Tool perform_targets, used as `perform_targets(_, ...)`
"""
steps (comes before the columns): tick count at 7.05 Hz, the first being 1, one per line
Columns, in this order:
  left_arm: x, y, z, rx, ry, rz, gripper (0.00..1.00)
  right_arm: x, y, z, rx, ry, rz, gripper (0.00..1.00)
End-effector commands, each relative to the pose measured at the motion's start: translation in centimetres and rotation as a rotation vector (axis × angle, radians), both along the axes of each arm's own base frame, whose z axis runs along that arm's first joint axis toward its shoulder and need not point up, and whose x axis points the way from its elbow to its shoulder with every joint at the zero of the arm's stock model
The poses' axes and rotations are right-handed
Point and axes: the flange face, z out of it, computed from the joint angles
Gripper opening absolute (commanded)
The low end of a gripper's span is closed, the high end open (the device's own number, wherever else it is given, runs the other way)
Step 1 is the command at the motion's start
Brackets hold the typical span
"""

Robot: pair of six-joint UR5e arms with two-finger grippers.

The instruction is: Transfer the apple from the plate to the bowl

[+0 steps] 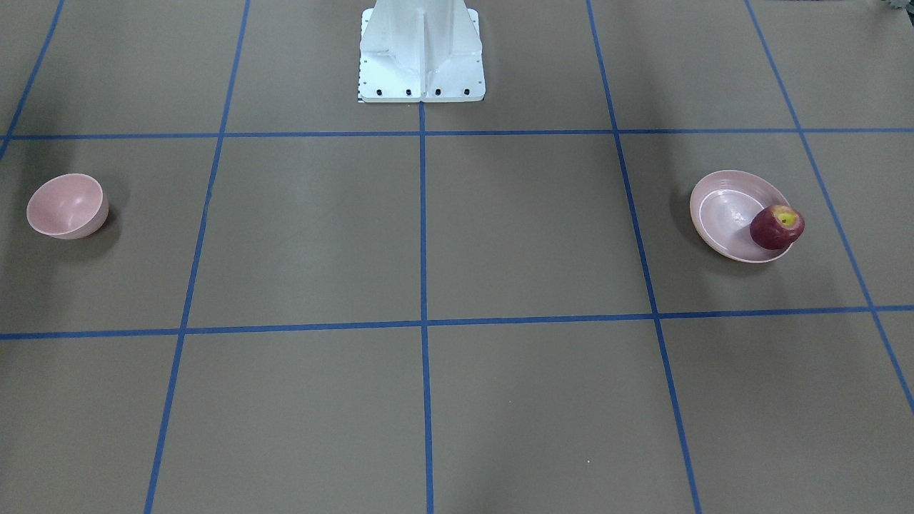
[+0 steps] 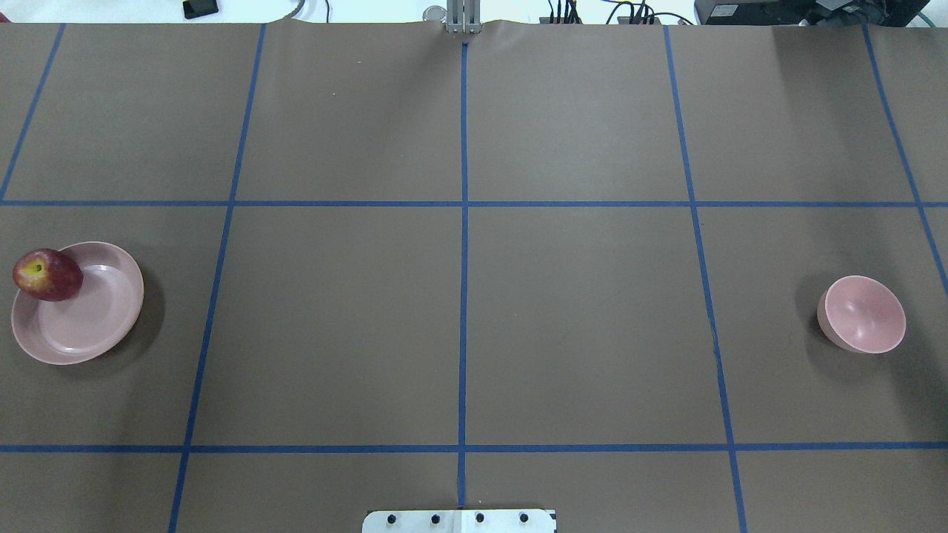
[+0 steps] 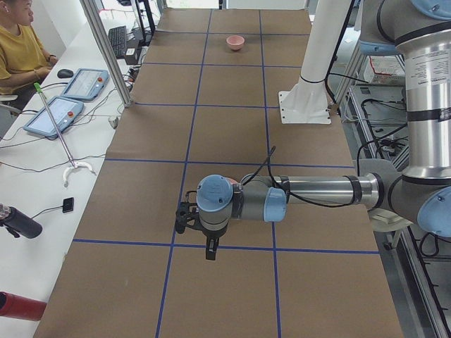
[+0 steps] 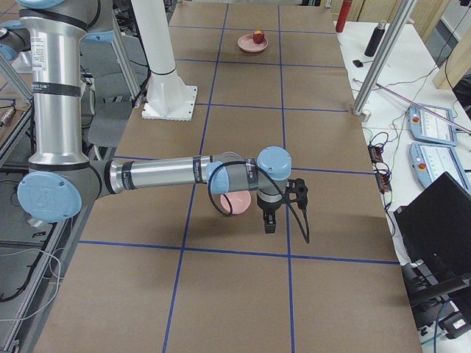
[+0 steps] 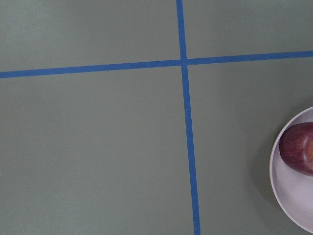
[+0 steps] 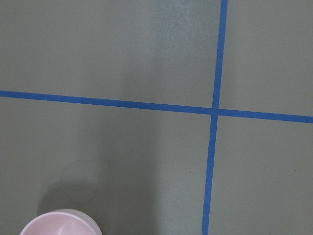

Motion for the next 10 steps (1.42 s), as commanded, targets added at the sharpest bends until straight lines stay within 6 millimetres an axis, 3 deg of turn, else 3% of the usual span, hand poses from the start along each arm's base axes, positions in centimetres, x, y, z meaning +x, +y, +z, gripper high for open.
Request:
perform_targets(1, 0.0, -0.1, 0.0, 0.001, 0.0, 0.0, 0.98, 0.0, 0.0, 0.0, -0.002, 0.0, 0.001, 1.0)
perform_targets(5, 0.0, -0.4, -0.9, 0.068, -0.003, 0.001, 0.98, -0.7, 0.0, -0.2, 0.0, -0.004, -0.011, 1.0)
perform_targets(7, 0.0, -0.4, -0.8, 0.07, -0.003, 0.0, 0.98, -6.0, 0.2, -1.4, -0.018, -0.012, -0.012, 1.0)
perform_targets(10, 0.1, -0.4, -0.7, 0.067, -0.002, 0.002, 0.98, -14.1, 8.0, 1.6, 0.024, -0.06, 0.082, 1.0)
